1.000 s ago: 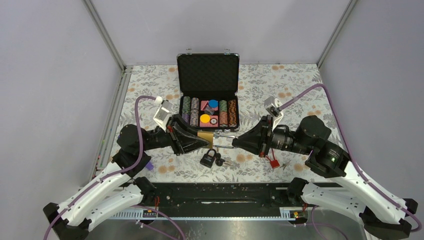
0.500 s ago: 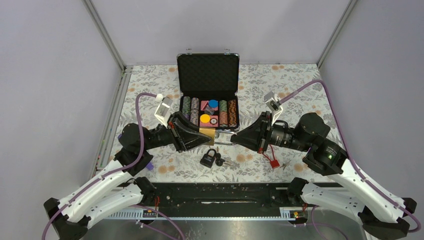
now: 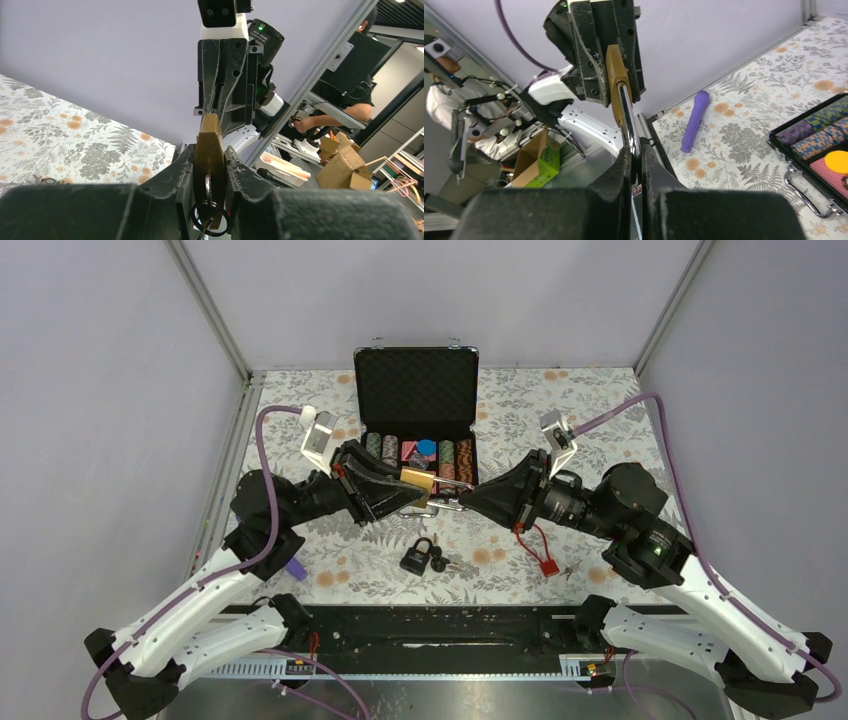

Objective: Lock with the key
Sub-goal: Lock the lock.

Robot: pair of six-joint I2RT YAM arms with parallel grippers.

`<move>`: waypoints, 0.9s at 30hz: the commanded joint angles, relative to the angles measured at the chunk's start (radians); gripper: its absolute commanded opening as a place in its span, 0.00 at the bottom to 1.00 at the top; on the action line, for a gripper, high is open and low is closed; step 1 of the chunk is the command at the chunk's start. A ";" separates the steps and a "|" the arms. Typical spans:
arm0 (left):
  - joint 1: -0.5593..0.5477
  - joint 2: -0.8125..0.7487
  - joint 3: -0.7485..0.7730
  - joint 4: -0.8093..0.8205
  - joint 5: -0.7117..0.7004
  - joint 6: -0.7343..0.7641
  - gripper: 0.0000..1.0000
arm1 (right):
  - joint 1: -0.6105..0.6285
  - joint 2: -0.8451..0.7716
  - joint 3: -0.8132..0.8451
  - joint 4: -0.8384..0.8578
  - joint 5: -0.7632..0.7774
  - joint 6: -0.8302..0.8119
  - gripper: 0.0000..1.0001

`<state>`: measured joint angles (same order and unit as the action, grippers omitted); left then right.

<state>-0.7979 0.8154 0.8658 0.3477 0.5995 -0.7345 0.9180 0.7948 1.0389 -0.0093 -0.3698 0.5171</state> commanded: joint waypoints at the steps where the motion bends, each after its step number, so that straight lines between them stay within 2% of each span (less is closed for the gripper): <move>1: -0.080 0.118 -0.029 -0.254 -0.012 0.086 0.00 | 0.071 0.135 -0.013 0.086 0.018 0.017 0.00; 4: -0.048 0.078 -0.013 -0.317 -0.047 0.120 0.00 | 0.053 0.098 -0.005 -0.028 0.110 -0.035 0.00; 5: -0.031 0.065 -0.013 -0.328 -0.045 0.127 0.02 | 0.032 0.086 -0.005 -0.062 0.122 -0.045 0.00; 6: -0.011 0.052 -0.016 -0.335 -0.043 0.130 0.08 | 0.012 0.079 -0.005 -0.095 0.128 -0.052 0.00; 7: 0.007 0.038 -0.021 -0.343 -0.041 0.136 0.17 | -0.008 0.071 -0.005 -0.132 0.145 -0.063 0.00; 10: 0.064 0.000 -0.029 -0.392 -0.054 0.174 0.58 | -0.060 0.059 -0.001 -0.223 0.158 -0.107 0.00; 11: 0.078 -0.010 -0.028 -0.406 -0.059 0.197 0.69 | -0.069 0.057 0.003 -0.257 0.166 -0.127 0.00; 13: 0.091 -0.026 -0.014 -0.460 -0.105 0.251 0.84 | -0.076 0.059 0.018 -0.317 0.176 -0.186 0.00; 15: 0.093 -0.043 -0.005 -0.498 -0.130 0.310 0.92 | -0.079 0.068 0.038 -0.367 0.161 -0.252 0.00; 17: 0.094 -0.043 -0.007 -0.514 -0.092 0.371 0.98 | -0.080 0.086 0.068 -0.418 0.098 -0.324 0.00; 19: 0.094 -0.027 -0.005 -0.537 -0.038 0.423 0.99 | -0.080 0.106 0.091 -0.467 0.045 -0.385 0.00; 25: 0.083 0.110 -0.003 -0.559 0.160 0.510 0.96 | -0.080 0.141 0.108 -0.559 -0.114 -0.558 0.00; 27: 0.057 0.144 -0.006 -0.536 0.174 0.520 0.93 | -0.080 0.157 0.108 -0.571 -0.181 -0.584 0.00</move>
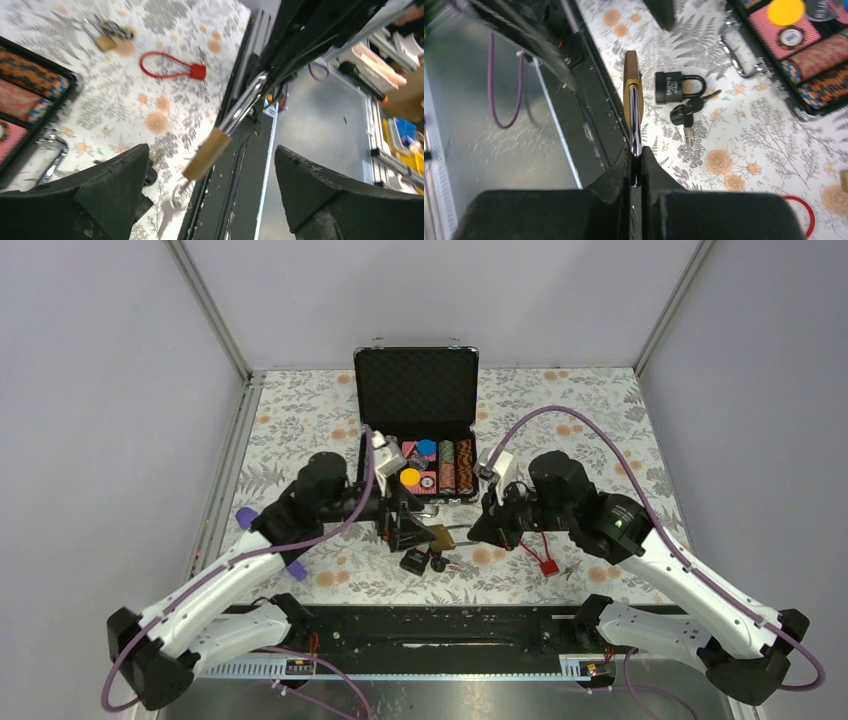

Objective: Lock with the key
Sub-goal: Lock the lock.

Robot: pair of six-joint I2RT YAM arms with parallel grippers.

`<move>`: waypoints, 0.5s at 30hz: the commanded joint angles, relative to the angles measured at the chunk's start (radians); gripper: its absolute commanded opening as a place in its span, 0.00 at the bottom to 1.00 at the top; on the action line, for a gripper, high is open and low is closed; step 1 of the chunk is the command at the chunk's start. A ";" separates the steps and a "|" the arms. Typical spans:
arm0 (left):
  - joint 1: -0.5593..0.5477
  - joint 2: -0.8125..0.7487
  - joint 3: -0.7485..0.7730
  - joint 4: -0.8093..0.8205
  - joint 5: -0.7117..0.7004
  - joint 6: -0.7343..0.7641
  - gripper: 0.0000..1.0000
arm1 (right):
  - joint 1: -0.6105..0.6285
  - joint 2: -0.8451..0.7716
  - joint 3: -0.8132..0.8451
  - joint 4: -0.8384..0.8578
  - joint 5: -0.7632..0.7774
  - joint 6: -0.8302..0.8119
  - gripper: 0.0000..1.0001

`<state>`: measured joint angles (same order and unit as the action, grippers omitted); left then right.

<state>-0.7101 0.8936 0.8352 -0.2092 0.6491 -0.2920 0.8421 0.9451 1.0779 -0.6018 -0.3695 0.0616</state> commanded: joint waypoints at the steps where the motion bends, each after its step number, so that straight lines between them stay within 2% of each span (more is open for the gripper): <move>1: -0.048 0.080 0.023 0.034 0.138 0.087 0.93 | -0.005 0.014 0.068 0.023 -0.204 -0.132 0.00; 5: -0.150 0.108 0.016 0.044 0.234 0.200 0.89 | -0.005 0.043 0.065 0.041 -0.255 -0.122 0.00; 9: -0.161 0.113 0.001 0.059 0.272 0.215 0.86 | -0.004 0.053 0.059 0.053 -0.285 -0.122 0.00; 15: -0.168 0.157 0.004 0.030 0.309 0.244 0.75 | -0.005 0.059 0.063 0.061 -0.324 -0.119 0.00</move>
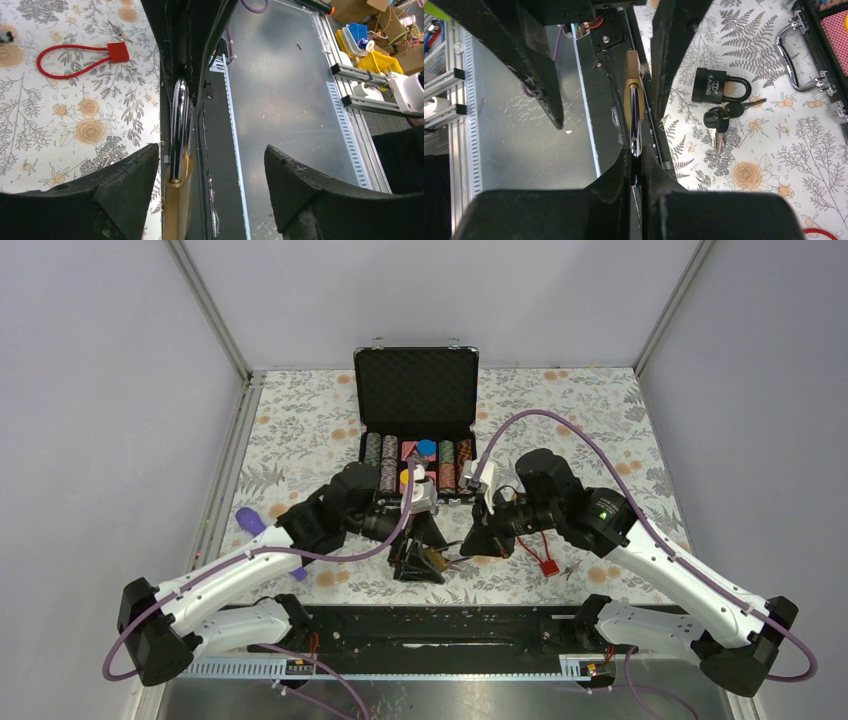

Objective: Lock with the key
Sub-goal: Lock the lock.

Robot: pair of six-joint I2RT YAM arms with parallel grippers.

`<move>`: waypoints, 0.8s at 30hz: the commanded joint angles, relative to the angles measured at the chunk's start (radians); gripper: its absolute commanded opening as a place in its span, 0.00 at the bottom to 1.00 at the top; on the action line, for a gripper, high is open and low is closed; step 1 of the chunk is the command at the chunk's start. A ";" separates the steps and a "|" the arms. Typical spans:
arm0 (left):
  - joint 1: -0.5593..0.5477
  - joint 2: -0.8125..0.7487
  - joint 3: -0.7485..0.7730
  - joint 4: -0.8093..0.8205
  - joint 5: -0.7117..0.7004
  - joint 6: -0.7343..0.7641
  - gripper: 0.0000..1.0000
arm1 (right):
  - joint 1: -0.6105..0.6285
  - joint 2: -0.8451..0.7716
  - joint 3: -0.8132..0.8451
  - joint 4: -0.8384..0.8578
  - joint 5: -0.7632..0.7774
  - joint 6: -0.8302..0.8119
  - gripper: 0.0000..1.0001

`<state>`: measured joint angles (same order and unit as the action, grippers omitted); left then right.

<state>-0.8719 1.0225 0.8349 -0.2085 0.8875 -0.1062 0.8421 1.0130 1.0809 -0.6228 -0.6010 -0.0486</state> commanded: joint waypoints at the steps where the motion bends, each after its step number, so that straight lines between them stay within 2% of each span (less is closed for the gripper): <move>1: -0.007 0.034 0.007 0.016 0.072 0.067 0.74 | -0.005 -0.007 0.063 0.081 -0.099 -0.008 0.00; 3: -0.008 0.045 0.008 0.002 0.075 0.078 0.71 | -0.005 -0.007 0.065 0.083 -0.107 -0.007 0.00; 6: -0.008 0.053 0.018 -0.026 0.073 0.093 0.62 | -0.005 -0.012 0.066 0.082 -0.110 -0.009 0.00; 9: -0.007 0.060 0.027 -0.039 0.068 0.099 0.45 | -0.005 -0.015 0.066 0.080 -0.110 -0.010 0.00; 11: -0.008 0.064 0.031 -0.051 0.065 0.099 0.40 | -0.005 -0.015 0.066 0.081 -0.107 -0.009 0.00; 14: -0.008 0.072 0.036 -0.062 0.061 0.099 0.26 | -0.005 -0.012 0.067 0.081 -0.101 -0.005 0.00; 17: -0.007 0.069 0.042 -0.064 0.037 0.098 0.01 | -0.004 -0.013 0.074 0.082 -0.081 0.005 0.00; 19: -0.008 0.050 0.041 -0.028 -0.019 0.065 0.00 | -0.004 -0.012 0.083 0.085 -0.051 0.024 0.00; 20: -0.007 0.034 0.037 -0.001 -0.053 0.045 0.00 | -0.005 -0.016 0.084 0.097 -0.028 0.039 0.04; 24: -0.008 -0.060 -0.016 0.186 -0.201 -0.062 0.00 | -0.004 -0.063 0.025 0.231 0.063 0.136 0.60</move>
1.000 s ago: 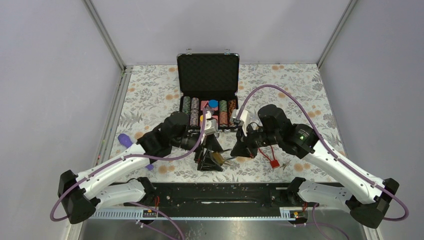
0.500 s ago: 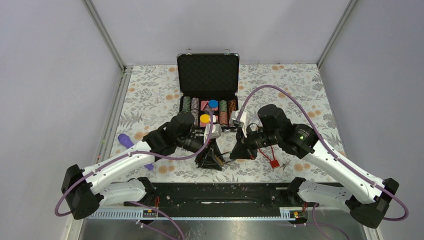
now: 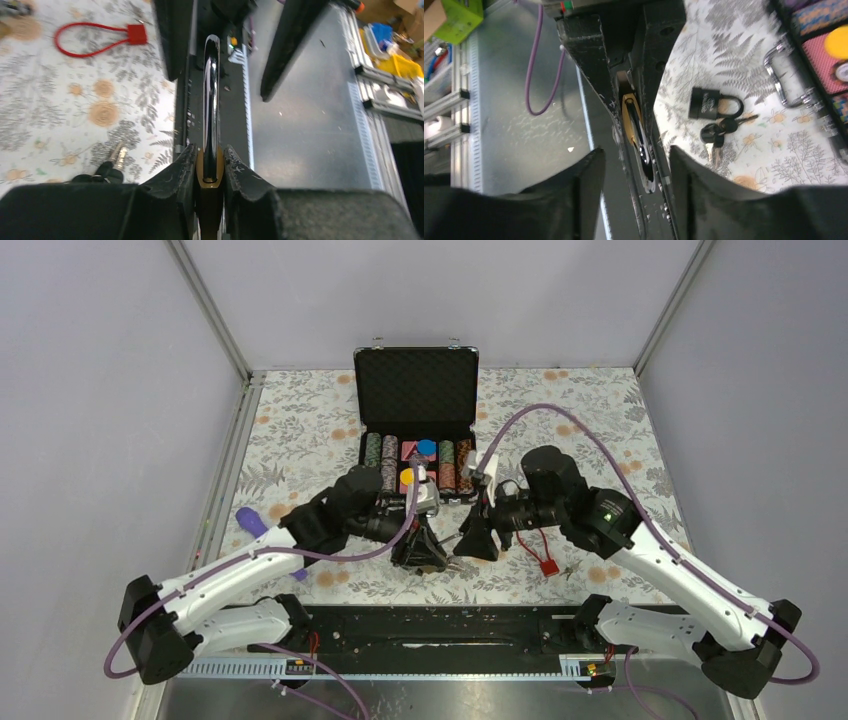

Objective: Lock with the key
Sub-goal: Lock the lock.

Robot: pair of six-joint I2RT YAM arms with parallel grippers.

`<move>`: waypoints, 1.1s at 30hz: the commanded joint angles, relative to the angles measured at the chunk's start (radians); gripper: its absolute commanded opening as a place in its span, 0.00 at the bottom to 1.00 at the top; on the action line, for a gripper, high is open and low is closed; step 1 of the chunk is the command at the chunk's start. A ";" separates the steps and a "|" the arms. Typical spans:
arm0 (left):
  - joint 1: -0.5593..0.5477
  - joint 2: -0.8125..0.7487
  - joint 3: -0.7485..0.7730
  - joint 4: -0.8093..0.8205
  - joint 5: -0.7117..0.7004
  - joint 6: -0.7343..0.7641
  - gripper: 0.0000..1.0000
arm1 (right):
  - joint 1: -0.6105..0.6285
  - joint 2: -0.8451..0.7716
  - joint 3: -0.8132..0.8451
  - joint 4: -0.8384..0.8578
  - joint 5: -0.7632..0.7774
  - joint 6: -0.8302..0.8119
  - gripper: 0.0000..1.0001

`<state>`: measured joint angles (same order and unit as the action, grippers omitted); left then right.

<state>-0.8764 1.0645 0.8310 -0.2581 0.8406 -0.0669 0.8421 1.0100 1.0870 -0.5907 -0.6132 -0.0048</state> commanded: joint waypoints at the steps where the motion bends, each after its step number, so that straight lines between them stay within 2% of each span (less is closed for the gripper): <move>1: -0.004 -0.122 -0.023 0.277 -0.189 -0.125 0.00 | -0.005 -0.074 -0.003 0.235 0.098 0.112 0.70; 2: -0.004 -0.144 -0.032 0.311 -0.227 -0.143 0.00 | -0.005 -0.090 -0.023 0.274 0.129 0.130 0.76; 6: -0.002 -0.201 -0.043 0.392 -0.350 -0.202 0.00 | -0.005 -0.171 -0.138 0.478 0.291 0.213 0.88; 9: -0.003 -0.223 -0.057 0.474 -0.437 -0.253 0.00 | -0.005 -0.255 -0.278 0.746 0.359 0.304 0.91; 13: -0.003 -0.253 -0.115 0.677 -0.512 -0.350 0.00 | -0.004 -0.268 -0.379 0.977 0.380 0.407 0.91; 17: -0.004 -0.280 -0.176 0.874 -0.563 -0.427 0.00 | -0.004 -0.221 -0.424 1.117 0.313 0.456 0.88; 22: -0.004 -0.289 -0.191 0.995 -0.580 -0.457 0.00 | -0.003 -0.099 -0.406 1.305 0.123 0.532 0.80; 28: -0.004 -0.311 -0.226 1.126 -0.616 -0.470 0.00 | -0.003 -0.010 -0.403 1.443 0.104 0.601 0.90; 33: -0.006 -0.308 -0.252 1.219 -0.630 -0.483 0.00 | 0.002 0.034 -0.374 1.483 0.064 0.621 0.90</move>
<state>-0.8780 0.7731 0.5797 0.7162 0.2588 -0.5251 0.8413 1.0233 0.6636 0.7509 -0.4927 0.5816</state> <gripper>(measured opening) 0.207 0.906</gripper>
